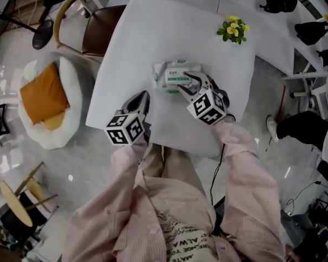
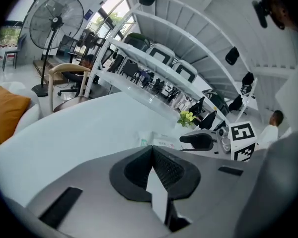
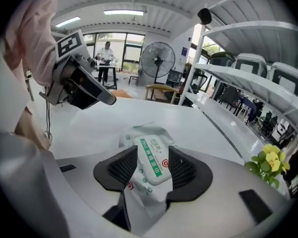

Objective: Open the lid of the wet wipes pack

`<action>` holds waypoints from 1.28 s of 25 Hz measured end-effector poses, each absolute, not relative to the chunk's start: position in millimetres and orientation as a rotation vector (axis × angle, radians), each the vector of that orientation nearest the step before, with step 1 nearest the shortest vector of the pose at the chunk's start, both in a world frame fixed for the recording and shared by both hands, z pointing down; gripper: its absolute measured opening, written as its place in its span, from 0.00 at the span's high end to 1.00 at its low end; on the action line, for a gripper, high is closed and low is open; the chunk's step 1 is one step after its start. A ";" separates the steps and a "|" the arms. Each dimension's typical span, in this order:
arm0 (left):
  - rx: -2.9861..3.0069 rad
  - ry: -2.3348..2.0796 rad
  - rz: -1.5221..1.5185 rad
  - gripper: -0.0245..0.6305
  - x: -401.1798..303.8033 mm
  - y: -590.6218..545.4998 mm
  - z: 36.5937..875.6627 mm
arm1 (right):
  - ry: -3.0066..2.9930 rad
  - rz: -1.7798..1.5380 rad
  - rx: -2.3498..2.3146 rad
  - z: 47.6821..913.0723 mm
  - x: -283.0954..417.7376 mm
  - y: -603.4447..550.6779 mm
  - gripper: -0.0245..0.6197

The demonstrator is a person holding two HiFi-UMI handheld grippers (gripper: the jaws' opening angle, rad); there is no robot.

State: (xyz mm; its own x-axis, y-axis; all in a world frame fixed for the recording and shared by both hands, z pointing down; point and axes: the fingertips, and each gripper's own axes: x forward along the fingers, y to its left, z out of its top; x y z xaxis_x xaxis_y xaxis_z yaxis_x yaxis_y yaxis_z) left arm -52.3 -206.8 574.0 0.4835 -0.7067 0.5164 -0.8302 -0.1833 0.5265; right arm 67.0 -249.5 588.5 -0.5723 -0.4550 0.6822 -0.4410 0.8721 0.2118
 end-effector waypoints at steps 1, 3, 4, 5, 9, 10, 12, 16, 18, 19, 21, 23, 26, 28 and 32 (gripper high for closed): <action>1.929 -1.266 0.201 0.96 -51.1 -205.4 578.3 | -2.241 -0.040 0.609 593.6 65.6 -248.8 0.67; 1.915 -1.252 0.202 0.96 -49.1 -205.7 584.6 | -2.216 -0.074 0.550 601.0 62.7 -250.5 0.67; 1.911 -1.247 0.200 0.96 -48.4 -207.8 587.0 | -2.207 -0.091 0.529 603.4 61.4 -253.0 0.67; 1.909 -1.243 0.197 0.96 -47.7 -210.0 589.0 | -2.200 -0.106 0.510 605.1 60.1 -255.0 0.67; 1.904 -1.227 0.191 0.96 -45.8 -213.5 592.8 | -2.189 -0.143 0.440 607.8 56.2 -253.1 0.69; 1.902 -1.223 0.189 0.96 -45.7 -214.3 593.4 | -2.188 -0.150 0.426 608.0 55.8 -252.4 0.69; 1.899 -1.220 0.187 0.96 -46.1 -215.8 594.9 | -2.187 -0.160 0.403 608.3 55.4 -251.4 0.70; 1.892 -1.218 0.188 0.96 -48.6 -217.8 597.9 | -2.185 -0.185 0.368 609.2 54.4 -248.8 0.73; 1.887 -1.220 0.190 0.96 -50.6 -218.2 599.8 | -2.185 -0.187 0.356 610.7 54.3 -247.5 0.74; 1.884 -1.221 0.191 0.96 -51.7 -218.3 600.5 | -2.183 -0.192 0.346 611.9 54.1 -246.6 0.74; 1.880 -1.223 0.192 0.96 -53.7 -218.5 601.0 | -2.175 -0.211 0.318 614.0 52.7 -244.2 0.76; 1.878 -1.222 0.191 0.96 -54.9 -219.0 601.1 | -2.170 -0.228 0.287 615.4 51.3 -241.2 0.78; 1.876 -1.219 0.190 0.96 -55.0 -220.0 602.4 | -2.176 -0.247 0.256 617.1 50.6 -236.9 0.84; 1.875 -1.218 0.190 0.96 -54.9 -220.2 603.2 | -2.185 -0.250 0.255 616.7 51.0 -236.2 0.85; 1.870 -1.218 0.190 0.96 -56.3 -218.9 604.2 | -2.189 -0.253 0.256 614.7 50.4 -236.6 0.85</action>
